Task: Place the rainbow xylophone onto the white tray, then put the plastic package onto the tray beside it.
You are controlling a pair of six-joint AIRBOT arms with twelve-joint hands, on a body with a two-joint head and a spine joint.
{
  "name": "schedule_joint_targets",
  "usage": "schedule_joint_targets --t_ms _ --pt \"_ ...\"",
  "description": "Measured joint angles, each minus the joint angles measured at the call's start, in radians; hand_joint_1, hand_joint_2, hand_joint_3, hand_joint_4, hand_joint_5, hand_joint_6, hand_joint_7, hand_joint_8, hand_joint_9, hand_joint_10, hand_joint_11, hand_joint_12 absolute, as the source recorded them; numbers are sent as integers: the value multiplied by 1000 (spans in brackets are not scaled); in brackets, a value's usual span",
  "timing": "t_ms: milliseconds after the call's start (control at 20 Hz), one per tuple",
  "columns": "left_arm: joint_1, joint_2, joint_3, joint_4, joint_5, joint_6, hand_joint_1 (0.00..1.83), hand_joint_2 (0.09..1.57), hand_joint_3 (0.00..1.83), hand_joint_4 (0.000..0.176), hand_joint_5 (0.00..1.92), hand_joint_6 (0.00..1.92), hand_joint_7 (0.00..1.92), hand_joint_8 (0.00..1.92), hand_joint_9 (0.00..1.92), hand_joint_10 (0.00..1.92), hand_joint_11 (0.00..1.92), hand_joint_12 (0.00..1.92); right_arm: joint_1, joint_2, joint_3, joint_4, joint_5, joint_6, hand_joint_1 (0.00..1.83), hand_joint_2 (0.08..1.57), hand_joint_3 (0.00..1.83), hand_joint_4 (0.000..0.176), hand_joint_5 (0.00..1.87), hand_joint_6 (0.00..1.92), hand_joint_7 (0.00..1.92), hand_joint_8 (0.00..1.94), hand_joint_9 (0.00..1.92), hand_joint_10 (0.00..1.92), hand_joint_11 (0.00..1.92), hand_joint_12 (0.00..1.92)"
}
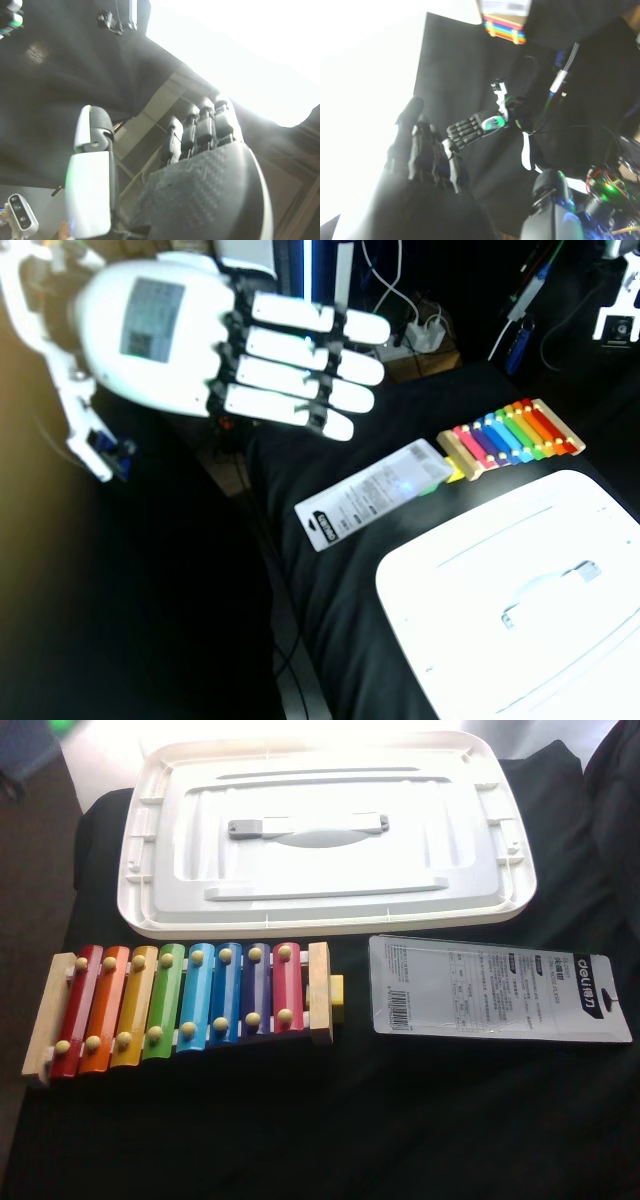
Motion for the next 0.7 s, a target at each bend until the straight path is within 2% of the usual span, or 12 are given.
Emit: schedule_joint_targets --t_ms 100,150,200,250,300,400,450,500,550,600,650,700 --pt "12 13 -13 -20 5 24 560 1460 10 140 154 6 275 6 355 68 0 868 0 -3 0 -6 2 0 0 1385 7 20 232 11 420 14 447 27 28 1289" --pt "19 21 -13 -20 2 29 512 1496 18 148 185 13 245 5 332 37 0 682 0 -4 0 -5 3 -2 0 1335 0 63 242 10 461 17 418 10 5 1105" --pt "23 27 -13 -20 2 35 441 1463 7 38 375 41 476 19 480 54 0 995 0 -4 0 -2 3 -6 0 1301 0 53 170 6 273 7 219 1 0 303" --pt "27 34 -13 -25 -1 44 497 1377 0 59 425 30 540 11 558 40 26 1088 0 -4 0 1 3 -25 0 1347 15 74 129 0 212 1 104 0 0 60" --pt "29 38 -13 -27 1 46 529 1277 0 99 448 23 563 6 585 24 15 1044 0 -4 0 2 4 -34 27 1390 0 114 220 12 596 5 582 72 249 861" --pt "38 40 -13 -26 6 54 377 1236 0 40 337 6 515 1 552 3 21 1007 0 -3 0 31 13 -62 0 1503 1 157 117 0 650 12 446 1022 52 1640" --pt "42 43 -13 -18 11 60 359 1222 0 92 84 0 427 0 493 2 3 900 0 -4 1 34 13 -83 893 1485 3 172 94 0 436 1502 484 1086 62 1700" --pt "42 43 -13 -18 20 70 341 1250 2 63 16 0 387 4 497 7 0 1015 0 -13 6 36 14 -85 331 1459 0 175 288 47 362 698 372 672 12 1556" --pt "42 43 -10 -18 29 71 377 1202 0 80 91 9 385 2 494 4 12 1039 0 -20 9 45 14 -90 132 1358 0 149 296 20 272 241 282 266 84 879" --pt "45 43 -5 -18 36 71 239 1230 1 22 182 12 412 4 493 2 31 1031 1 -23 10 48 13 -89 26 1352 0 91 349 11 328 61 341 76 169 527" --pt "54 43 2 -23 42 74 232 1219 0 0 289 17 488 12 559 18 124 1051 1 -25 10 48 13 -91 11 1283 0 0 466 14 315 13 302 16 80 485" --pt "56 44 6 -29 64 76 246 1207 0 0 332 11 521 10 596 23 148 1099 1 -29 13 53 16 -92 21 1281 0 0 369 2 233 2 234 2 15 496"
